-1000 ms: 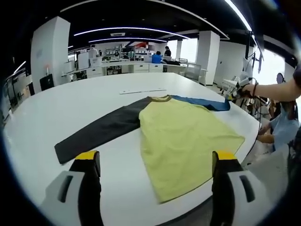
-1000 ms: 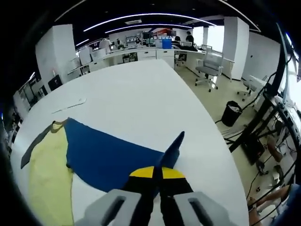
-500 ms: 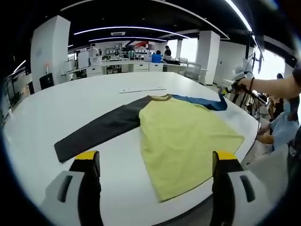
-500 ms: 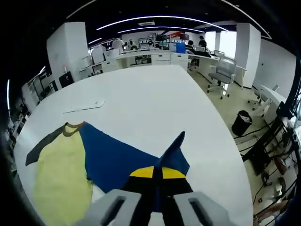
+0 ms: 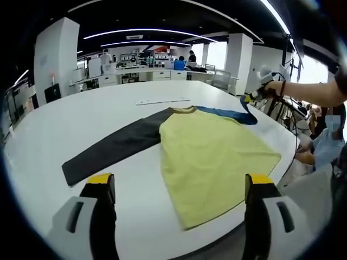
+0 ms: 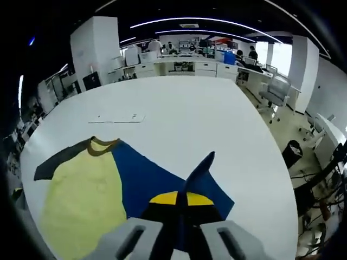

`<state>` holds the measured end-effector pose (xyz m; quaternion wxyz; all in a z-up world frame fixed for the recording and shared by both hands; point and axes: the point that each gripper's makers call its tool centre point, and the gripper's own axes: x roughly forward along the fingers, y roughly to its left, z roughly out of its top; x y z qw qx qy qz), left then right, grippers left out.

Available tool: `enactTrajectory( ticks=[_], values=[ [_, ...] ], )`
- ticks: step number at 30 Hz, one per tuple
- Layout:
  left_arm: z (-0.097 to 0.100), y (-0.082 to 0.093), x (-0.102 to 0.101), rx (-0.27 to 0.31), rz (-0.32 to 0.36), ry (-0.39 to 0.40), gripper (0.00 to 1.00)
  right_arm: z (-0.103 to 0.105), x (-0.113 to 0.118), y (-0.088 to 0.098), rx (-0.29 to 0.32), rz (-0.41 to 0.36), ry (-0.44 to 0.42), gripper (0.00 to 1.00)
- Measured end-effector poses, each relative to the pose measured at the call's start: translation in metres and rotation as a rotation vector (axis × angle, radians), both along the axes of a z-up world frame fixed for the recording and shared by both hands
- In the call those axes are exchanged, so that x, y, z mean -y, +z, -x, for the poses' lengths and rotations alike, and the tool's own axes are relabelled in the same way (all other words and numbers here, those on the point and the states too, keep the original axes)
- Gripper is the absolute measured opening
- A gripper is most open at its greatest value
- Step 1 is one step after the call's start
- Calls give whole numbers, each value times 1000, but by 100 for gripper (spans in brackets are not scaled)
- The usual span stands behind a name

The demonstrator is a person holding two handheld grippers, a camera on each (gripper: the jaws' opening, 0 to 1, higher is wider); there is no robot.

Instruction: Fold the garment on the visible template until the final outline fits inside the template.

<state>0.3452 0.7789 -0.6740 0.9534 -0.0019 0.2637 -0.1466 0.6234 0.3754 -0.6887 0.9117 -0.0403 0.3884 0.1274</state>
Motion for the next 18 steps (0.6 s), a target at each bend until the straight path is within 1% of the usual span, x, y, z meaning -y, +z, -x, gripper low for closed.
enactTrajectory(
  ticks=[6,18],
  values=[
    [0,0,0,1,0,1,97,-3,-28,3,4,-3,60,0],
    [4,0,0,-6,-7,-5,97,-1,-84,3,1,-5,167,0]
  ],
)
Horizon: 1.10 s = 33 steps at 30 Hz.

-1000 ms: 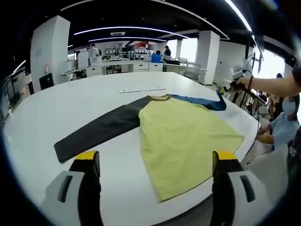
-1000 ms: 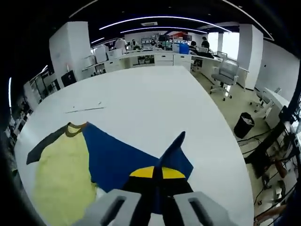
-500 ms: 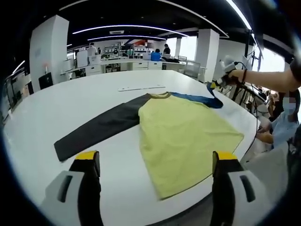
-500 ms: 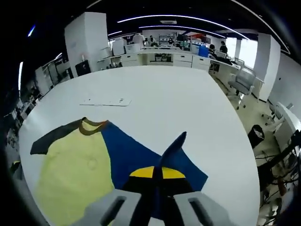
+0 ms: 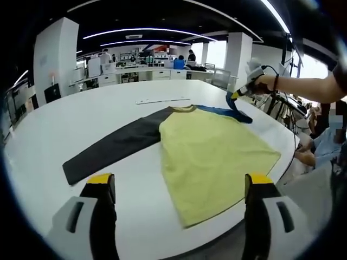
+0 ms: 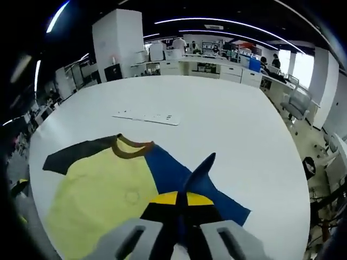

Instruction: Fold the garment on the visible template until the final outline fits inside the template.

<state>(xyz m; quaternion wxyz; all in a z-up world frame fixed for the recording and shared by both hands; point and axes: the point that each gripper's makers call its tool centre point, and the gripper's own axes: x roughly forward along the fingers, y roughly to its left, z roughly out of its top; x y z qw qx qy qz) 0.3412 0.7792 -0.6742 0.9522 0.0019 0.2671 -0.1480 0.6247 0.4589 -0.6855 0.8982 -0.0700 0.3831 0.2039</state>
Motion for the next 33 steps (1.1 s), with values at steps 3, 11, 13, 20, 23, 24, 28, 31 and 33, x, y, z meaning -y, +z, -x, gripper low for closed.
enactTrajectory(
  ticks=[3,11,13,20,23,24,28,31,33],
  values=[
    [1,0,-1,-1,-2,0,97,1,-13,0,-4,0,23,0],
    [1,0,0,2,3,-5,96,3,-48,3,-2,7,90,0],
    [1,0,0,3,5,-5,96,3,-54,4,2,19,105,0],
    [1,0,-2,4,8,-2,96,1,-75,4,-6,11,135,0],
    [1,-1,-2,1,9,1,96,0,-81,3,-9,6,140,0],
    [1,-2,-2,0,9,1,96,0,-84,3,-11,4,144,0],
    [1,-2,-2,3,13,1,96,-1,-97,5,-11,-2,164,0],
    [1,-2,-2,2,14,0,96,-3,-105,6,-3,2,182,0],
    [1,-2,-2,3,13,-1,96,-3,-111,7,1,-1,191,0]
  ],
)
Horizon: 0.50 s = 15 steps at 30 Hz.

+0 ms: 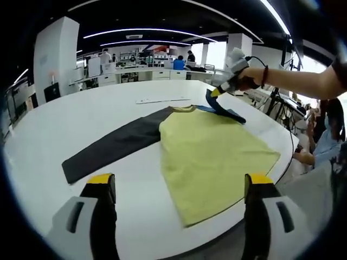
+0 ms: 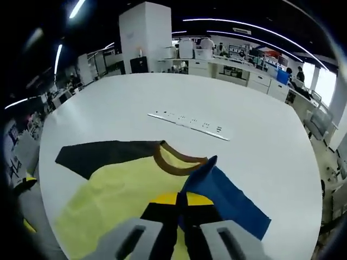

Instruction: Fold the garment on the visible template until the final outline fits inside the template.

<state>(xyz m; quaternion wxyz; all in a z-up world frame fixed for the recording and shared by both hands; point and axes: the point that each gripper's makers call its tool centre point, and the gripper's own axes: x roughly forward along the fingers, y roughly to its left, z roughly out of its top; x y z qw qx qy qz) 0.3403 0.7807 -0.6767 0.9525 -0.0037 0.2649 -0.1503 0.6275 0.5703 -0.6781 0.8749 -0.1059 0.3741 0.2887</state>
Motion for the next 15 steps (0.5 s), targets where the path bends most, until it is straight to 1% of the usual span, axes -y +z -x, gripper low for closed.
enactTrajectory(
  ticks=[5,15],
  values=[
    [0,0,0,-1,3,-1,97,2,-14,2,3,-8,18,0],
    [1,-3,1,-4,9,-2,97,10,-41,1,-15,-36,41,0]
  ],
)
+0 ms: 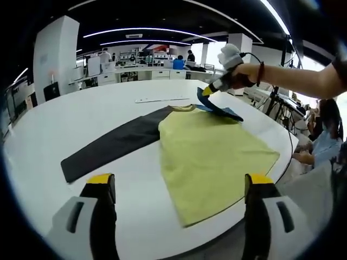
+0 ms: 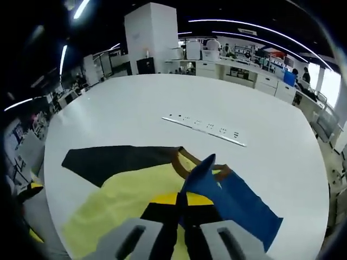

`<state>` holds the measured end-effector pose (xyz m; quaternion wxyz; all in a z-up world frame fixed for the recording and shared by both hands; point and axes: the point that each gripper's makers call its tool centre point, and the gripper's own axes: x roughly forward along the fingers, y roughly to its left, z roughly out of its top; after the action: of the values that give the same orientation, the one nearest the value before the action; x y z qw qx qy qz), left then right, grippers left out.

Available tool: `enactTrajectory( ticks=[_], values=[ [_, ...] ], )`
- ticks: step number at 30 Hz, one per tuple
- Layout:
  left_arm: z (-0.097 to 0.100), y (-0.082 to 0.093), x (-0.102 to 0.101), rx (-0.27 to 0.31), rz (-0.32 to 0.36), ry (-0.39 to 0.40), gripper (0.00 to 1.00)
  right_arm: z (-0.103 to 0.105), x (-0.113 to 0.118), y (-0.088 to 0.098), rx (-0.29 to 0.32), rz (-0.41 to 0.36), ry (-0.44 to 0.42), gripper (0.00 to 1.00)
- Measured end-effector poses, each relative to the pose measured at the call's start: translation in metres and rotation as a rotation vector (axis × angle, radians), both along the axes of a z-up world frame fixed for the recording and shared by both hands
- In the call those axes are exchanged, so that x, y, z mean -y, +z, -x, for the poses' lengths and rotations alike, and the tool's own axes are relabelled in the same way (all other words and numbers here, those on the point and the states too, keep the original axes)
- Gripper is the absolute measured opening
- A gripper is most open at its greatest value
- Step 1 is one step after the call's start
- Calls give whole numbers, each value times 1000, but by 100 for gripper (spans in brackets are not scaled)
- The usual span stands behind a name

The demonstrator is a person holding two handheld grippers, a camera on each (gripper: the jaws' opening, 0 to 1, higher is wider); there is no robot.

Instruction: Fold the garment on the visible template until the final outline fits inside the template.

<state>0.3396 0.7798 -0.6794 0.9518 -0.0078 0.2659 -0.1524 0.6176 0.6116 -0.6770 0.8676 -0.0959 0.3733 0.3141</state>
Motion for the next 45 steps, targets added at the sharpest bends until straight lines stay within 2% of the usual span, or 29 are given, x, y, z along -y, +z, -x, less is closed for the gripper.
enactTrajectory(
  ticks=[9,20,29,37,45],
  values=[
    [0,-1,-1,-4,-3,-1,97,7,-30,4,4,-12,51,0],
    [2,-2,-2,-13,-7,-1,97,16,-52,4,10,-1,104,0],
    [3,-3,-2,-14,-6,4,97,23,-69,11,33,-22,139,0],
    [4,-5,-3,-16,-3,10,97,38,-87,12,33,-46,185,0],
    [5,-4,-6,-13,-3,18,97,55,-100,2,13,-53,238,0]
  ],
)
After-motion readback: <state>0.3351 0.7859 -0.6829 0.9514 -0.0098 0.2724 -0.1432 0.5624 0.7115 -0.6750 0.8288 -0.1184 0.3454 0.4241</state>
